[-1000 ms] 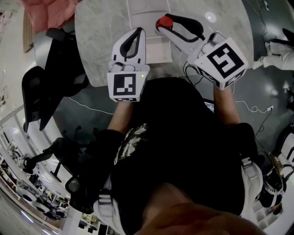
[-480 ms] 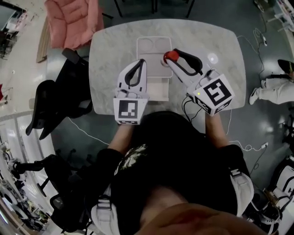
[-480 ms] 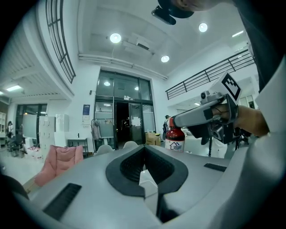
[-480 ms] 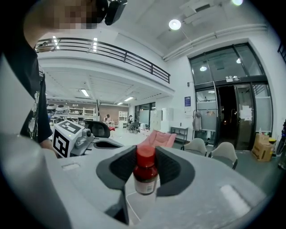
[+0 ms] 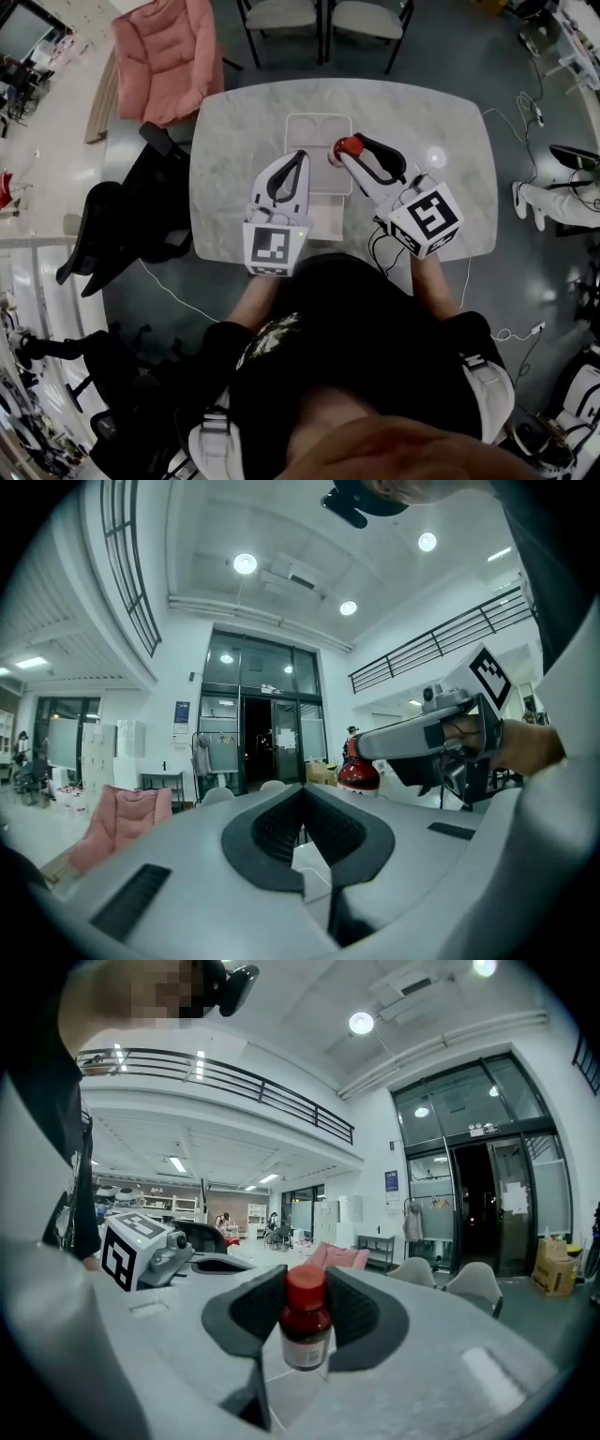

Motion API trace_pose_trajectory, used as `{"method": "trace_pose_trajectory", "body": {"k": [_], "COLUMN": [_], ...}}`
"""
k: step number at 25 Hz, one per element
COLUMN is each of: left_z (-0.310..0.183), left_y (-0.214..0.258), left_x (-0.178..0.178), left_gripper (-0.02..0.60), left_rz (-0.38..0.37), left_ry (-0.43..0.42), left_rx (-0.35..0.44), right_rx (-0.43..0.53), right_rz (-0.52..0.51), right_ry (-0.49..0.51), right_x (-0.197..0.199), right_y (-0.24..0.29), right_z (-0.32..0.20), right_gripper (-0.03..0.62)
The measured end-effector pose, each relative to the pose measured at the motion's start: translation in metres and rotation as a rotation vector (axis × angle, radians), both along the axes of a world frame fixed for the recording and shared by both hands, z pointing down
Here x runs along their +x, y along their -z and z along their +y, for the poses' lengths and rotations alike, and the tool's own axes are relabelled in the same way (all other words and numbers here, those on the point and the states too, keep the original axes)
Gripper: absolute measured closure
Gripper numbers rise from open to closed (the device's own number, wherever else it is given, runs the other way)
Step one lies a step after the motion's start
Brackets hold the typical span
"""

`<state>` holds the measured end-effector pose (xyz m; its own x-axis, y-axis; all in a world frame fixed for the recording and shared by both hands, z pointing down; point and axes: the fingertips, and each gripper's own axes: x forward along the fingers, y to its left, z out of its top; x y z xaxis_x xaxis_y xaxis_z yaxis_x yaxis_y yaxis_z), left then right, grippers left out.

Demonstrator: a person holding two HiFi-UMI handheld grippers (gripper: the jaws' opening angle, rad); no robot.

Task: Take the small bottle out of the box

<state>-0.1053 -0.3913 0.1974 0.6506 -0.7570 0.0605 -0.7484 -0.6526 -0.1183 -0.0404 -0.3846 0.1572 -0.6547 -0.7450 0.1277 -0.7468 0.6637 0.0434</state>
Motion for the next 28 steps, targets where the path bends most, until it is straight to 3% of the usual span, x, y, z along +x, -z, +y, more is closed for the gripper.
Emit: {"method": "trace_pose_trajectory", "body": {"k": [7,28], "left_z": [0.0005,-0.0006], "left_y": [-0.0021,-0.0062], "left_x": [-0.0001,0.0019], "left_gripper": [0.568,0.568], "left_rz": [0.005,0.001], "left_ry": [0.013,0.008], "left_rx": [-0.002,-0.005], "right_rx": [0.022,0.043], "right_rz": [-0.057,-0.026], "right_ry": [0.011,0.012], "right_x": [0.0001,-0.0012], "right_y": [0.0043,0.0031], "right_z": [0.0011,0.0004], "right_gripper": [0.473,0.473]}}
